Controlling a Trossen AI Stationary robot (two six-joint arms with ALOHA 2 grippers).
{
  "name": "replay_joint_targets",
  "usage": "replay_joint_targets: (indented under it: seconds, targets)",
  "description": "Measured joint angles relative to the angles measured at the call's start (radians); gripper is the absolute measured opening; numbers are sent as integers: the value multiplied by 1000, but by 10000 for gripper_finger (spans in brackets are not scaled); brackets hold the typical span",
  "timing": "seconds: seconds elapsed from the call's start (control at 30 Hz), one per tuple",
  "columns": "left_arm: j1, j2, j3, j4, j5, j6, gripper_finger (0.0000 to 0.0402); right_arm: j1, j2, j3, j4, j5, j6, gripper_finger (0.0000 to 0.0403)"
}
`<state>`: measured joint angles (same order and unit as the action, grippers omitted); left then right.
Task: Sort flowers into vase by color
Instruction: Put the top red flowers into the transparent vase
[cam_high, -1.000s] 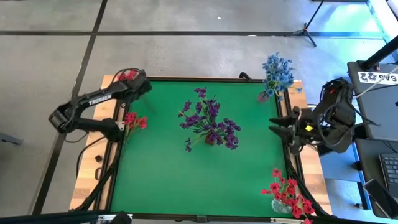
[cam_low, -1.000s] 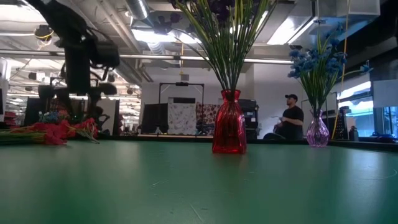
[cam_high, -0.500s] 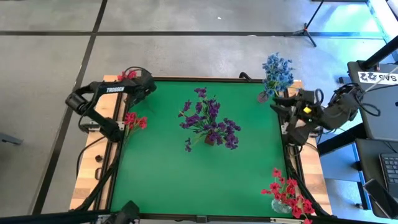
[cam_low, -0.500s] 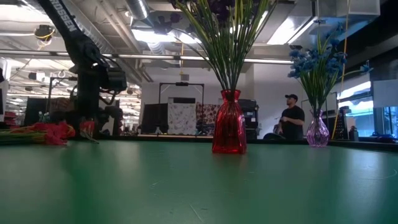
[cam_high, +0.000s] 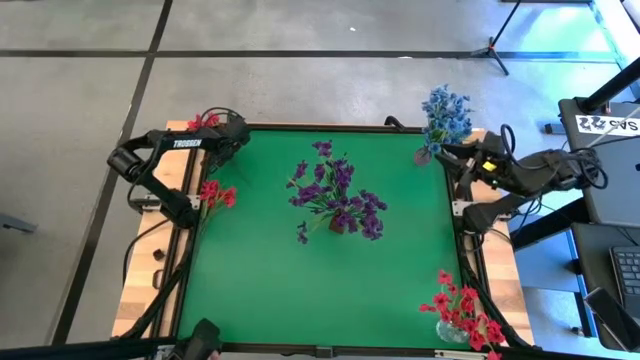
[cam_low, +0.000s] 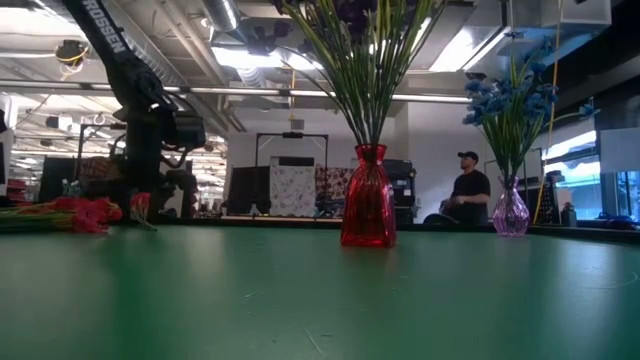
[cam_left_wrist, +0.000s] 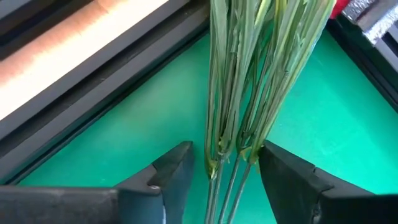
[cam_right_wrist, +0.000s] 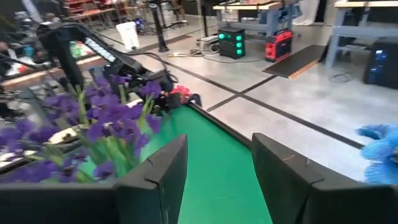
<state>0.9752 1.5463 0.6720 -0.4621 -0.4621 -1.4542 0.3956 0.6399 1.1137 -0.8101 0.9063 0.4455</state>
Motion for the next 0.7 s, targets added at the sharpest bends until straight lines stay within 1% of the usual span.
replay_joint_targets:
  seconds: [0.07,0.17,0.3,0.37,0.4,0.53,0.63,0.7]
  targets:
    - [0,0,0,-8,-3,-10,163,-27,5,0,0,-2,-11,179]
    - [-6,1,-1,-23,0,-13,126,-53,6,0,-1,-12,-14,179]
    - [-26,-18,-5,-43,10,-29,60,-64,4,0,0,-28,-33,179]
    - [-42,-47,-6,-42,27,-24,24,-63,5,0,-1,-29,-35,179]
    - [-51,-68,-5,-44,25,-8,14,-63,5,0,0,-29,-35,179]
    - [-96,-176,-5,-52,-6,42,12,-63,5,0,0,-29,-54,179]
    - [-161,-289,-5,-50,-32,48,10,-63,5,0,0,-29,-62,179]
    - [-220,-369,-5,-38,-70,50,9,-63,5,0,0,-29,-62,179]
